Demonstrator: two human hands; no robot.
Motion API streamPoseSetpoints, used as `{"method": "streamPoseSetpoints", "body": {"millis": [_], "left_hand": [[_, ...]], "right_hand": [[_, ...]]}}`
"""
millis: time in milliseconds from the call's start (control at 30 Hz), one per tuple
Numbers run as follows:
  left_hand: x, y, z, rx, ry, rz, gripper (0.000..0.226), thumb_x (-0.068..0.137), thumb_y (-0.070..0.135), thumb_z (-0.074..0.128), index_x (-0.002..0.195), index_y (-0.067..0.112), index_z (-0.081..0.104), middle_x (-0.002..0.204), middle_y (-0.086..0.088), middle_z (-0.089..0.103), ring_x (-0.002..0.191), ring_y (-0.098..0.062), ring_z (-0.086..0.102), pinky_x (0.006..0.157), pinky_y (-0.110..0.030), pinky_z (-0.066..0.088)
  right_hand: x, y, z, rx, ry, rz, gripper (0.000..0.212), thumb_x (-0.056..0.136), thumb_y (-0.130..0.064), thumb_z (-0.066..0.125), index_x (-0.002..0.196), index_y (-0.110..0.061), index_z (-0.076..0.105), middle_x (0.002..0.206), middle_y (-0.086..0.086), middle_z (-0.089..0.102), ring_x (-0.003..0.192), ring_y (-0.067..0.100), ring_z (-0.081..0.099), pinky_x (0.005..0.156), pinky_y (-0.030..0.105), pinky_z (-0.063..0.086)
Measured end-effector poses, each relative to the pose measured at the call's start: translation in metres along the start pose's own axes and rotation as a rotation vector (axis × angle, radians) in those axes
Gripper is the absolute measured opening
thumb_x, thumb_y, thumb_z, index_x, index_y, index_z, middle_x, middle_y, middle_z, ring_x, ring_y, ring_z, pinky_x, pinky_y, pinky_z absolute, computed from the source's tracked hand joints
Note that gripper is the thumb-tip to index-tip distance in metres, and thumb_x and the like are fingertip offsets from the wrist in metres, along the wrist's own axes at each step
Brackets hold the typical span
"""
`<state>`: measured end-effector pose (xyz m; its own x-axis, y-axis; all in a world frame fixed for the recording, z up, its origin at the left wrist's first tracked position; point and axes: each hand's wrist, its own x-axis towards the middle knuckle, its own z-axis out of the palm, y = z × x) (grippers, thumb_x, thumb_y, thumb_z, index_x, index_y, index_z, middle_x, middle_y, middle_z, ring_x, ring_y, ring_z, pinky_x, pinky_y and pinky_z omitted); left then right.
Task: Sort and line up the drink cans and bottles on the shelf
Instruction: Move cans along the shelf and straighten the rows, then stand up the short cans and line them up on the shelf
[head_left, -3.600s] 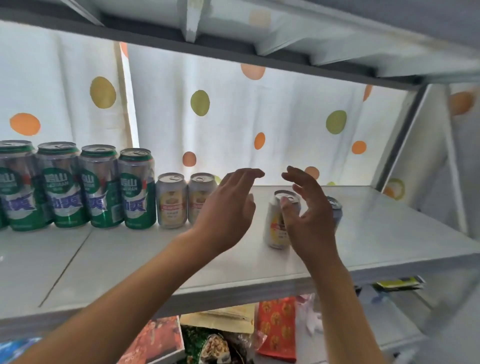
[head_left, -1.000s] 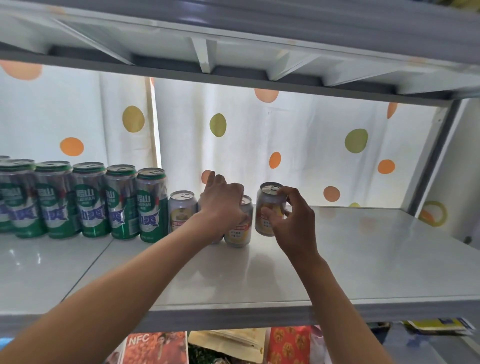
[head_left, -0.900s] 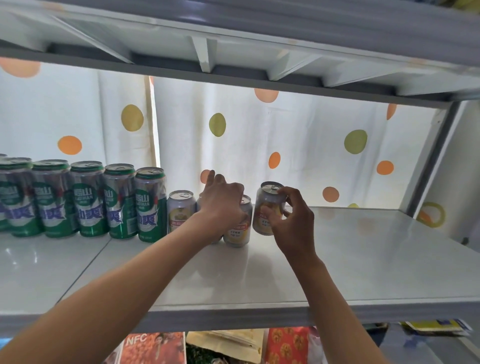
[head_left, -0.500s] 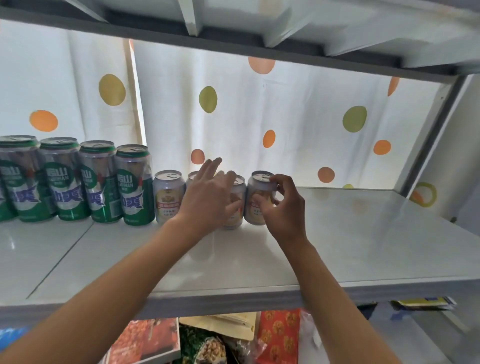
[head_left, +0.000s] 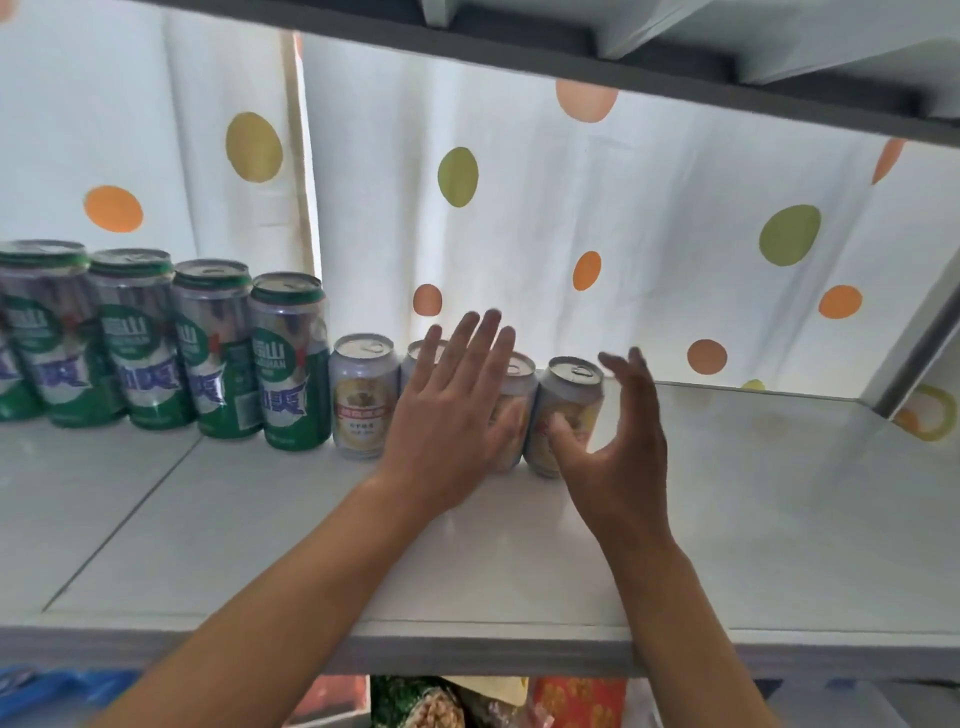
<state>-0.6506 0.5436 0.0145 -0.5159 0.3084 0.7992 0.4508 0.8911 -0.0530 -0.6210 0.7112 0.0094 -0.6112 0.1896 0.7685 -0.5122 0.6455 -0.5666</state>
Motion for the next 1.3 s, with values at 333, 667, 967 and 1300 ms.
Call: {"method": "streamPoseSetpoints", "body": {"millis": [333, 667, 967, 1300], "left_hand": [[-0.043, -0.027, -0.071, -0.051, 0.192, -0.1, 0.054, 0.102, 0.023, 0.021, 0.152, 0.004, 0.023, 0.162, -0.01, 0.018, 0.15, -0.024, 0.009, 0.12, -0.053, 0.014], [-0.164, -0.193, -0.221, 0.337, 0.21, -0.185, 0.055, 0.101, 0.021, 0.031, 0.151, -0.002, 0.025, 0.16, -0.017, 0.02, 0.149, -0.031, 0.011, 0.118, -0.057, 0.014], [-0.287, -0.306, -0.368, 0.578, 0.124, -0.432, 0.055, 0.101, 0.021, 0.031, 0.15, -0.003, 0.026, 0.16, -0.016, 0.02, 0.149, -0.031, 0.014, 0.118, -0.055, 0.016], [-0.394, -0.397, -0.48, 0.723, 0.086, -0.727, 0.055, 0.102, 0.027, 0.027, 0.151, 0.002, 0.027, 0.16, -0.012, 0.022, 0.15, -0.023, 0.01, 0.119, -0.05, 0.015]], "right_hand": [[-0.026, -0.084, 0.038, -0.093, -0.065, -0.332, 0.075, 0.084, -0.013, 0.068, 0.151, -0.011, 0.035, 0.163, 0.009, 0.023, 0.153, 0.02, 0.011, 0.125, 0.041, 0.007], [-0.08, -0.255, 0.157, 0.273, -0.193, -0.526, 0.077, 0.081, -0.003, 0.066, 0.151, -0.014, 0.035, 0.159, 0.005, 0.031, 0.152, 0.02, 0.018, 0.12, 0.052, 0.024], [-0.165, -0.422, 0.282, 0.485, -0.42, -0.574, 0.074, 0.082, -0.004, 0.067, 0.15, -0.008, 0.038, 0.159, 0.011, 0.033, 0.151, 0.023, 0.019, 0.122, 0.047, 0.02], [-0.246, -0.562, 0.414, 0.736, -0.67, -0.471, 0.075, 0.087, -0.01, 0.067, 0.154, -0.02, 0.032, 0.159, -0.001, 0.032, 0.15, 0.009, 0.017, 0.12, 0.031, 0.019]]}}
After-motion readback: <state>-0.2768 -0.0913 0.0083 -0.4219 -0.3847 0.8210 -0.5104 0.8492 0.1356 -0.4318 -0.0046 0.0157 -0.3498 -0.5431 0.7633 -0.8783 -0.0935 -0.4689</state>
